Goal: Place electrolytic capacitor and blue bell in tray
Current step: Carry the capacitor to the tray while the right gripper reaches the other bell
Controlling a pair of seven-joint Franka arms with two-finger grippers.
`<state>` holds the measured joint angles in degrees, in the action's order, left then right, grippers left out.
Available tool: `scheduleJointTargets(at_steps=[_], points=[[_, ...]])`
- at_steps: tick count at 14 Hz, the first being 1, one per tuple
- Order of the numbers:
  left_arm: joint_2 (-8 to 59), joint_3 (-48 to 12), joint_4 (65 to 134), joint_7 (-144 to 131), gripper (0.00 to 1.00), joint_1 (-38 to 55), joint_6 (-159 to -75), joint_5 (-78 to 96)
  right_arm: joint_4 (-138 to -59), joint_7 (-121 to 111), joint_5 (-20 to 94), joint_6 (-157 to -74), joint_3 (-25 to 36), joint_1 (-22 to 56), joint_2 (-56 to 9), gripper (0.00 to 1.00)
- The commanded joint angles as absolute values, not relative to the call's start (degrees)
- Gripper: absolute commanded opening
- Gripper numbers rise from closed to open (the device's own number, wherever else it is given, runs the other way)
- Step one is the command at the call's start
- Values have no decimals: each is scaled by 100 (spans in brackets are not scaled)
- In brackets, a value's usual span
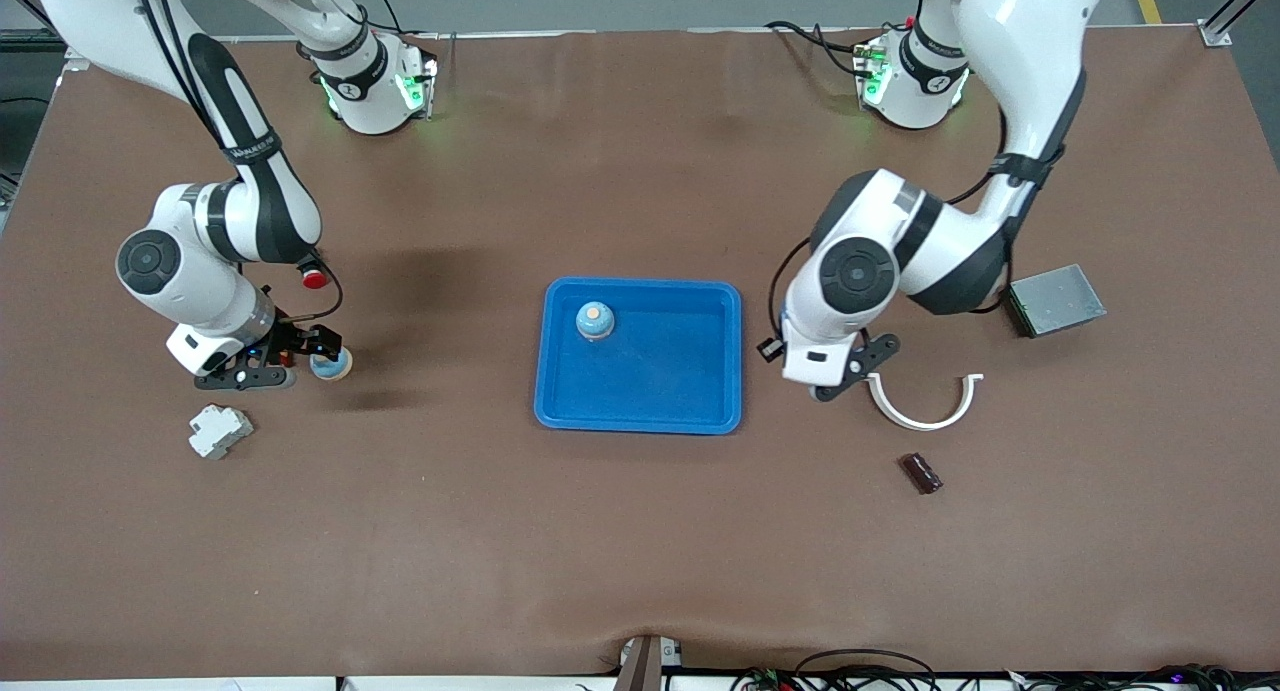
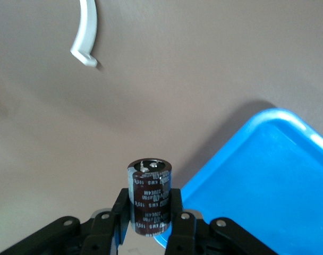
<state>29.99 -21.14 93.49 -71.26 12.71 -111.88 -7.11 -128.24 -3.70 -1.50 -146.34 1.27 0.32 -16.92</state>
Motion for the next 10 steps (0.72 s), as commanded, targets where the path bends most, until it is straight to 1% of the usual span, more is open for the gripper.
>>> scheduleJointTargets(at_steps=[1, 3, 8, 10], points=[[3138, -2101, 9158, -7618, 2, 1458, -11345, -703, -13060, -448, -149, -15010, 9, -105, -1705, 100], [3181, -2109, 9202, -8119, 2, 1590, -11723, -721, -13113, -448, -149, -15222, 9, -105, -1801, 100], [3392, -2083, 9237, -9078, 2, 1942, -12286, -738, -13113, -448, -149, -15582, 9, -105, -2065, 100], [3401, -2074, 9377, -9385, 2, 2030, -12611, -747, -13113, -448, -149, -15732, 9, -114, -2170, 100]])
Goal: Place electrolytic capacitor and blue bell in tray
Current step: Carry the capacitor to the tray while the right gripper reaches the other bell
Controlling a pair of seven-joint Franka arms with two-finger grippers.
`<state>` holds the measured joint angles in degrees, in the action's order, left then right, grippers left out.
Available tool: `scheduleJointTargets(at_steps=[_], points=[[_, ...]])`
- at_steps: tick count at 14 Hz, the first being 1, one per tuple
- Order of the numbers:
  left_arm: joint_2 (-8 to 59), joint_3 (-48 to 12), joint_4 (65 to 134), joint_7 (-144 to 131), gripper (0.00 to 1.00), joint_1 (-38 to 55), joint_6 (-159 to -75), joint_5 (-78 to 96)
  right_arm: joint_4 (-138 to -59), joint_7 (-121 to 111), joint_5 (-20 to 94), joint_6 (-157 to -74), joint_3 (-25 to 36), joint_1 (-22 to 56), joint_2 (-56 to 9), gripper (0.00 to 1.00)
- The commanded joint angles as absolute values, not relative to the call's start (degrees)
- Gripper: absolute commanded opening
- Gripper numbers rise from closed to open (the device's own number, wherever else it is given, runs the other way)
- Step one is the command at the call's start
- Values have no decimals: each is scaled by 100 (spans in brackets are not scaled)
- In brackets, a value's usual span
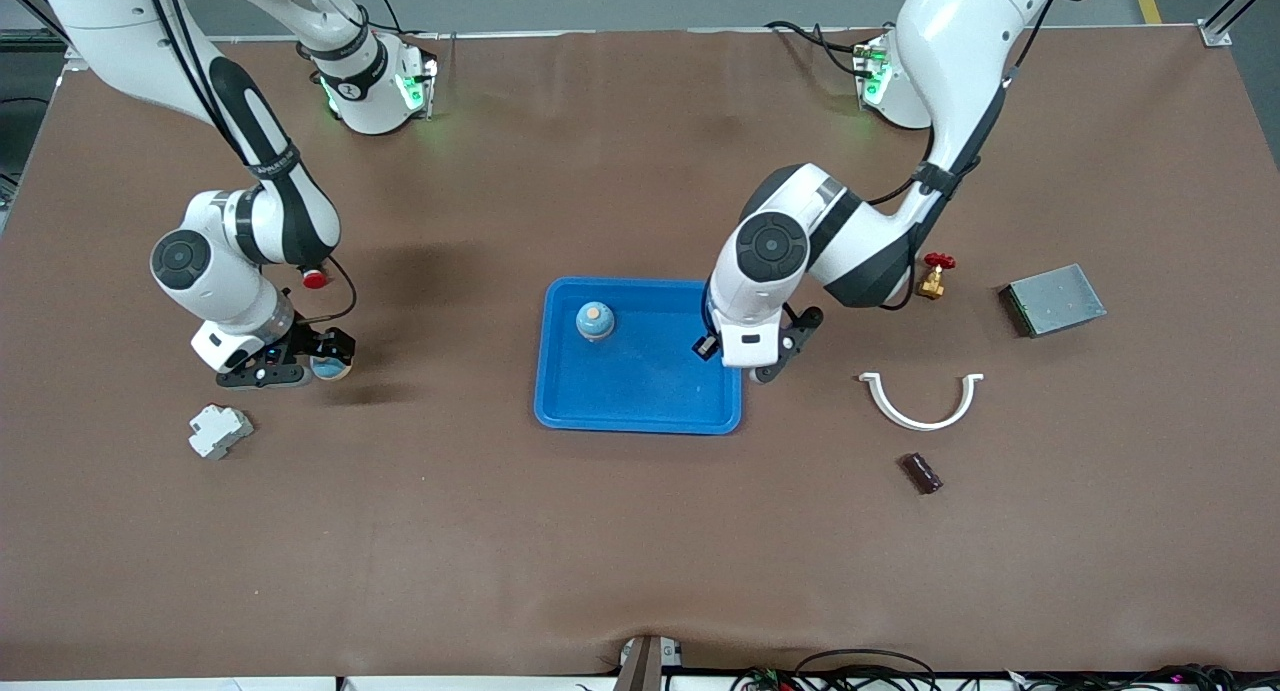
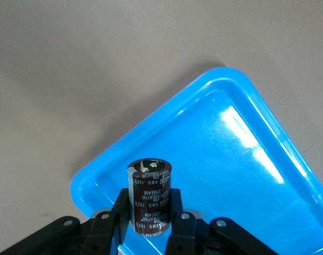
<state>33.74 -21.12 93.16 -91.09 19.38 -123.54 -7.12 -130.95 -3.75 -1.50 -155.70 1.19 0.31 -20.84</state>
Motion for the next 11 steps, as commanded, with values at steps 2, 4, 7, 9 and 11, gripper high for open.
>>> scheduleJointTargets(at_steps=[2, 4, 7, 9, 11], points=[[3401, -2048, 9614, -9492, 2, 2135, -12927, -782, -13113, -440, -149, -15768, 9, -114, -2223, 100], [3401, -2057, 9773, -9798, 2, 2145, -13069, -1167, -13166, -448, -149, -15837, 9, -140, -2250, 100], [3463, -2057, 10028, -10177, 2, 2171, -13499, -1415, -13236, -448, -149, -15882, 0, -158, -2250, 100], [3524, -2048, 10028, -10274, 2, 2259, -13500, -1424, -13280, -448, -149, -15891, 0, -167, -2241, 100], [3586, -2048, 10028, -10379, 2, 2320, -13500, -1424, -13280, -448, -149, -15891, 9, -167, -2241, 100]])
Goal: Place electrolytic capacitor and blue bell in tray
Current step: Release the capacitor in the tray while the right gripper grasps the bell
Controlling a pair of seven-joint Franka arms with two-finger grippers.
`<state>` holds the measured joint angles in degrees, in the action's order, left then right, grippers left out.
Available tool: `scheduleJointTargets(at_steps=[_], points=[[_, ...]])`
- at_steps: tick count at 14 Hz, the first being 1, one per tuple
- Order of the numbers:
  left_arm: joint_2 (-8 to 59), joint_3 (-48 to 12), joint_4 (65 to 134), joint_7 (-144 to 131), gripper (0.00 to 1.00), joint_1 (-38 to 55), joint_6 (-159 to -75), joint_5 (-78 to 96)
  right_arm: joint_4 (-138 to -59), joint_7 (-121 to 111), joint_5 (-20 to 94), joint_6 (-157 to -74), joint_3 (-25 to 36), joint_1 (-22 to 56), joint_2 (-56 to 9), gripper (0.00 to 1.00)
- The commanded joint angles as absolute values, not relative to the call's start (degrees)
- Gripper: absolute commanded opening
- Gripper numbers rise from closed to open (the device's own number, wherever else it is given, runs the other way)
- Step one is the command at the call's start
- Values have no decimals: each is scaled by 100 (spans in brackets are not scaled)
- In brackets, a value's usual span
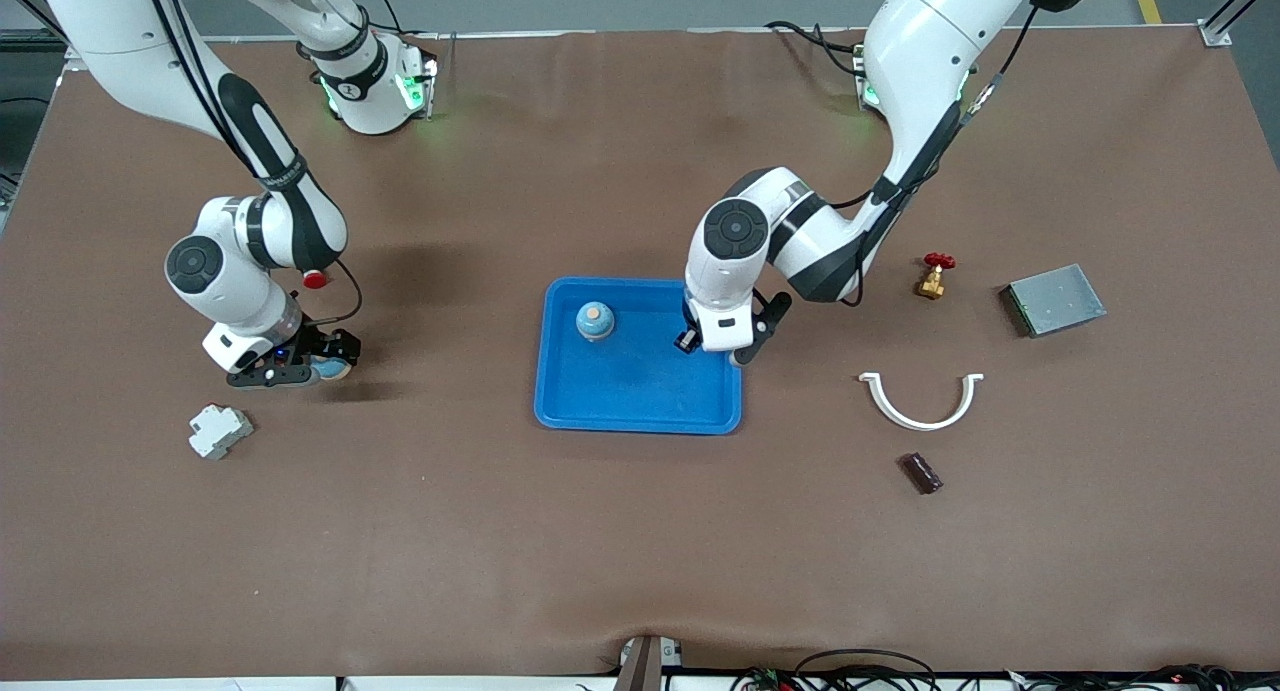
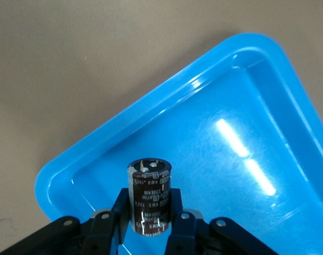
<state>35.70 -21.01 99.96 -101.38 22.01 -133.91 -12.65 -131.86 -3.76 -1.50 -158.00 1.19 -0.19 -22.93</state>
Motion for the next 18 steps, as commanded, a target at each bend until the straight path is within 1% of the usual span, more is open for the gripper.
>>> scheduleJointTargets(at_steps=[1, 2, 3, 5, 6, 7, 11, 13, 14, 16, 18], points=[[3612, -2048, 10028, -10502, 2, 2364, -13509, -1467, -13289, -448, -149, -15882, 0, -158, -2241, 100], [3691, -2048, 10028, -10625, 2, 2390, -13509, -1607, -13289, -448, -149, -15882, 9, -158, -2241, 91], [3726, -2048, 10046, -10800, 2, 2399, -13509, -1809, -13298, -448, -149, -15882, 9, -158, -2241, 75], [3805, -2057, 10090, -11073, 2, 2426, -13509, -2073, -13298, -448, -149, -15882, 0, -158, -2241, 39], [3823, -2057, 10142, -11135, 2, 2461, -13509, -2092, -13298, -448, -149, -15891, 0, -150, -2241, 17], [3823, -2057, 10177, -11153, 2, 2478, -13509, -2092, -13298, -440, -149, -15882, -9, -149, -2241, 0], [3823, -2057, 10204, -11223, 2, 2487, -13509, -2092, -13298, -352, -141, -15873, -53, -106, -2233, 0], [3823, -2057, 10204, -11241, 3, 2522, -13509, -2092, -13254, -125, -132, -15821, -219, -105, -2189, 0], [3823, -2057, 10195, -11241, 5, 2522, -13509, -2092, -13219, 147, -132, -15803, -333, -97, -2162, 0], [3823, -2057, 10195, -11232, 17, 2522, -13509, -2092, -13114, 718, -141, -15733, -649, -97, -2162, 0], [3832, -2057, 10187, -11232, 27, 2522, -13509, -2153, -12982, 1464, -141, -15575, -1044, -88, -2136, 0]])
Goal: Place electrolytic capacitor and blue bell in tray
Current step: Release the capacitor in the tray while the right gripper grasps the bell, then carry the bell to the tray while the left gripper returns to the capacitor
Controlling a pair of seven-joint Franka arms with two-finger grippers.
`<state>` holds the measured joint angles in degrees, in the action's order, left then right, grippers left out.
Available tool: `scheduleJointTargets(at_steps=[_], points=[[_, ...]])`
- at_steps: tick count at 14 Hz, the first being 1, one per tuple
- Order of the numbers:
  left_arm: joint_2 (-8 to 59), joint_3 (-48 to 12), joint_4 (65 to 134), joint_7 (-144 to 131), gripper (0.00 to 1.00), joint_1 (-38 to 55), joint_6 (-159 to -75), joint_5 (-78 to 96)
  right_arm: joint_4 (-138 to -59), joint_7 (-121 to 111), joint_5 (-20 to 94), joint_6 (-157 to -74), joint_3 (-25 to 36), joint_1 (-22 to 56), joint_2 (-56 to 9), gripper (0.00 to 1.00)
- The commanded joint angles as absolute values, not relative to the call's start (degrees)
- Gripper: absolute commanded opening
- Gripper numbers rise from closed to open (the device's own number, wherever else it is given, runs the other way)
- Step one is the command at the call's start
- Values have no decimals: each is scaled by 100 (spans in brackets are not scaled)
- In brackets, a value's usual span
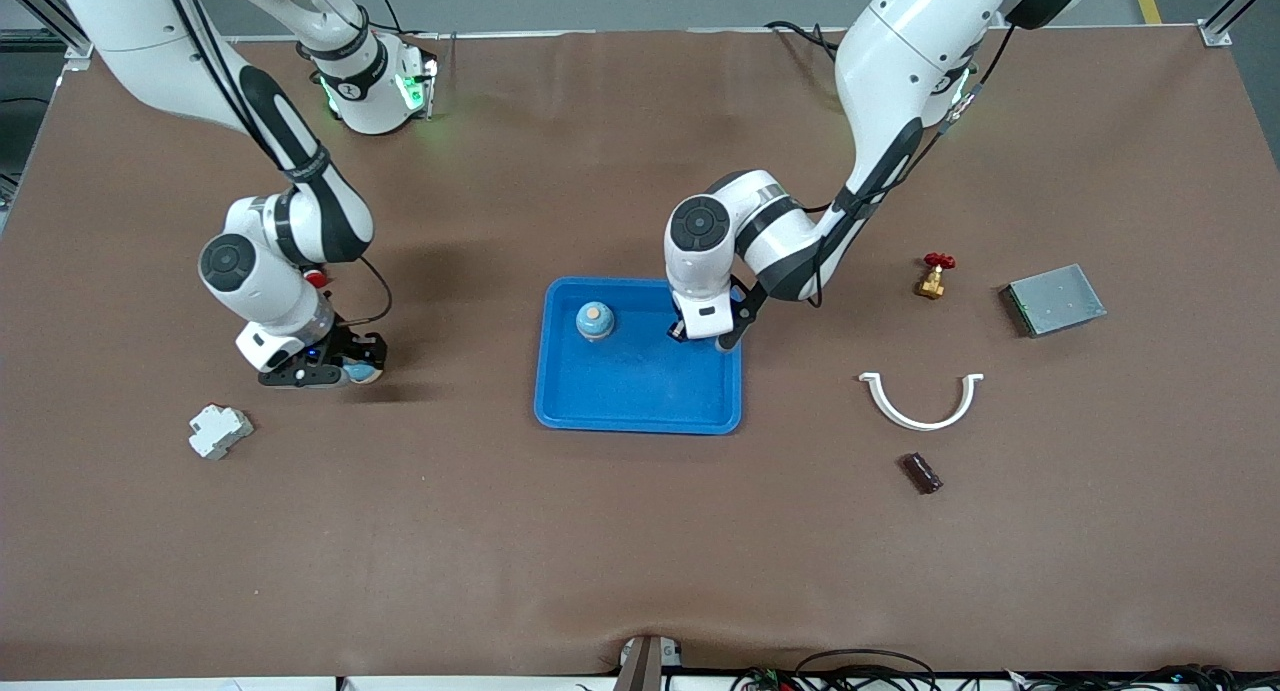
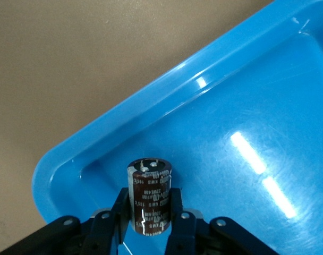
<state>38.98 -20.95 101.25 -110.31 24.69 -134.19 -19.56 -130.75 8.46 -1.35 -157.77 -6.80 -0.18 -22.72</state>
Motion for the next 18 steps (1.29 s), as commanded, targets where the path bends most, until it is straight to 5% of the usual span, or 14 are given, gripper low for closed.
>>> scheduleJointTargets(at_steps=[1, 4, 5, 6, 18], points=[[3832, -2057, 10178, -11232, 34, 2531, -13509, -2153, -12894, 1824, -141, -15487, -1246, -88, -2136, 0], [3832, -2057, 10178, -11197, 69, 2531, -13509, -2153, -12525, 2879, -141, -14951, -1555, 201, -2145, 0], [3841, -2057, 10178, -11180, 93, 2566, -13509, -2162, -12455, 3187, -141, -14933, -1547, 402, -2153, 0], [3841, -2057, 10178, -11180, 100, 2619, -13500, -2223, -12367, 3460, -149, -14933, -1547, 543, -2162, 0], [2813, -2118, 10116, -9449, 100, 2048, -12244, -2206, -10390, 6116, -439, -13887, -1275, 2240, -3110, 0]])
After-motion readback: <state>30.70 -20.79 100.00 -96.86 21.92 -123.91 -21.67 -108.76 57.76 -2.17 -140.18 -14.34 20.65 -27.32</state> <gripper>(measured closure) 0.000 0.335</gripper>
